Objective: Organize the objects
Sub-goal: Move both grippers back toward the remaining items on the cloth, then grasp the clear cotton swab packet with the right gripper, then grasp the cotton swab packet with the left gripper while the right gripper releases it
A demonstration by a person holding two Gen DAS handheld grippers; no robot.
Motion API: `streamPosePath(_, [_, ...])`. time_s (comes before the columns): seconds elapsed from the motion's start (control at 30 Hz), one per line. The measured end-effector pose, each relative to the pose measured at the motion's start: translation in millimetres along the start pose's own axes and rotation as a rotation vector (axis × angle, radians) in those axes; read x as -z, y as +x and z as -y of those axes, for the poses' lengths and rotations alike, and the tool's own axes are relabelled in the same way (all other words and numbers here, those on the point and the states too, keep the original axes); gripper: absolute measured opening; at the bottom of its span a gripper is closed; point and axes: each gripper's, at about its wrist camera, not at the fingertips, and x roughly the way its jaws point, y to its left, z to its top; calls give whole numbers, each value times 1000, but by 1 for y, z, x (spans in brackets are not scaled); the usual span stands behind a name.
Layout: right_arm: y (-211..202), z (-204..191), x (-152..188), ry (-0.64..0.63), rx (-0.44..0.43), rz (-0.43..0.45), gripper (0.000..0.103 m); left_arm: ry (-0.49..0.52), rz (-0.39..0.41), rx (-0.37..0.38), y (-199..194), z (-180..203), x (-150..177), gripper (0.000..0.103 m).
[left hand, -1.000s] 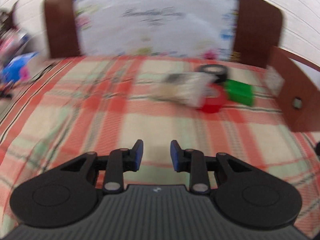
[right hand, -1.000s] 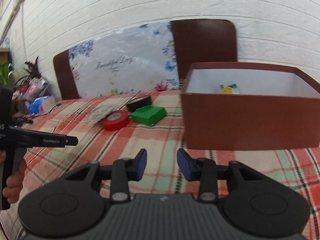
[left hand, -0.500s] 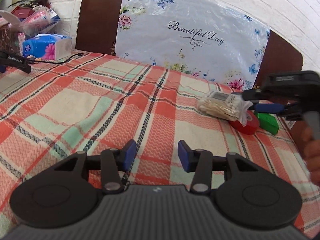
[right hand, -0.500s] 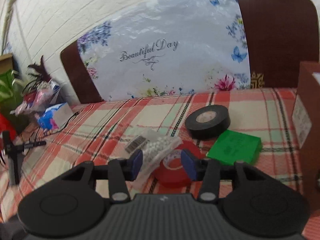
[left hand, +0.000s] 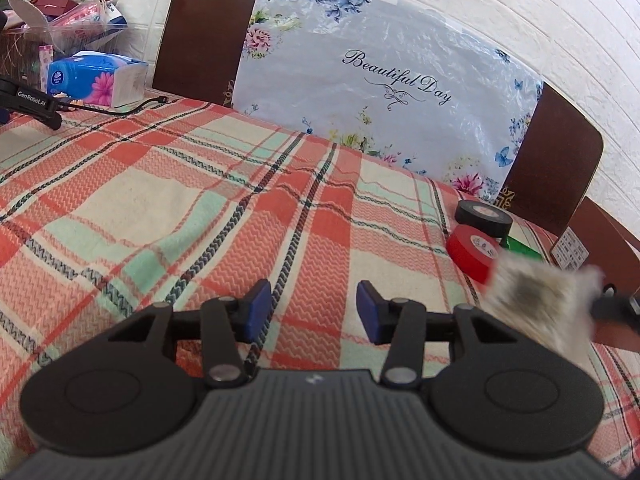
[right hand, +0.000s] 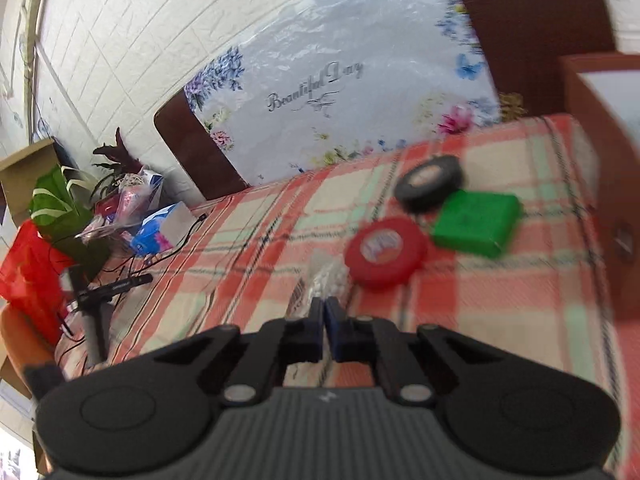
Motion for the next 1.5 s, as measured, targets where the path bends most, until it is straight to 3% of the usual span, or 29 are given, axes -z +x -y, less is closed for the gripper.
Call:
streamPosePath(0.07, [-24, 15, 18, 10, 43, -28, 8, 10, -9, 15, 1, 0, -1, 56])
streamPosePath(0.13, [-46, 28, 37, 0, 107, -62, 20, 16, -17, 15, 1, 1, -2, 57])
streamPosePath(0.17, [-60, 36, 48, -17, 151, -49, 33, 25, -26, 9, 1, 4, -3, 57])
streamPosePath(0.23, [-79, 44, 62, -66, 225, -23, 42, 51, -61, 17, -1, 15, -6, 55])
streamPosePath(0.3, [-87, 42, 71, -135, 256, -17, 57, 42, -87, 138, -11, 34, -9, 56])
streamPosePath(0.37, [-87, 34, 77, -209, 239, -19, 69, 116, -103, 247, -20, 67, -10, 59])
streamPosePath(0.43, [-76, 18, 83, -304, 224, -18, 80, 243, -103, 304, -25, 103, -7, 74])
streamPosePath(0.47, [-69, 11, 85, -347, 222, -23, 82, 302, -113, 326, -24, 117, -5, 91])
streamPosePath(0.5, [-60, 4, 87, -382, 220, -27, 82, 347, -136, 352, -20, 127, -3, 98])
streamPosePath(0.53, [-51, -1, 87, -407, 215, -33, 81, 385, -160, 368, -14, 135, 2, 98])
streamPosePath(0.63, [-23, -7, 79, -443, 199, -36, 80, 394, -234, 353, 5, 147, 10, 89])
streamPosePath(0.67, [-13, -6, 75, -441, 204, -38, 80, 373, -291, 364, 14, 147, 14, 69])
streamPosePath(0.7, [-2, -3, 69, -430, 210, -48, 77, 331, -341, 374, 22, 144, 16, 59])
streamPosePath(0.77, [9, 7, 63, -377, 201, -54, 66, 238, -344, 388, 21, 138, 16, 49])
streamPosePath(0.9, [-10, 6, 68, -377, 180, -31, 35, 234, -313, 414, -4, 154, 4, 39])
streamPosePath(0.97, [-27, 2, 68, -418, 225, 42, 33, 261, -252, 468, -21, 174, -11, 35])
streamPosePath(1.13, [-85, 24, 33, -374, 292, 262, 31, 327, -147, 601, -40, 248, -49, 34])
streamPosePath(1.23, [-112, 51, 11, -383, 389, 353, 31, 353, -148, 658, -28, 301, -59, 34])
streamPosePath(1.4, [-133, 114, -32, -359, 508, 383, 31, 392, -144, 688, 5, 389, -57, 35])
streamPosePath(1.47, [-130, 141, -51, -371, 569, 389, 31, 389, -154, 658, 24, 419, -55, 44])
streamPosePath(1.5, [-125, 154, -59, -378, 612, 393, 37, 403, -148, 596, 35, 433, -52, 62])
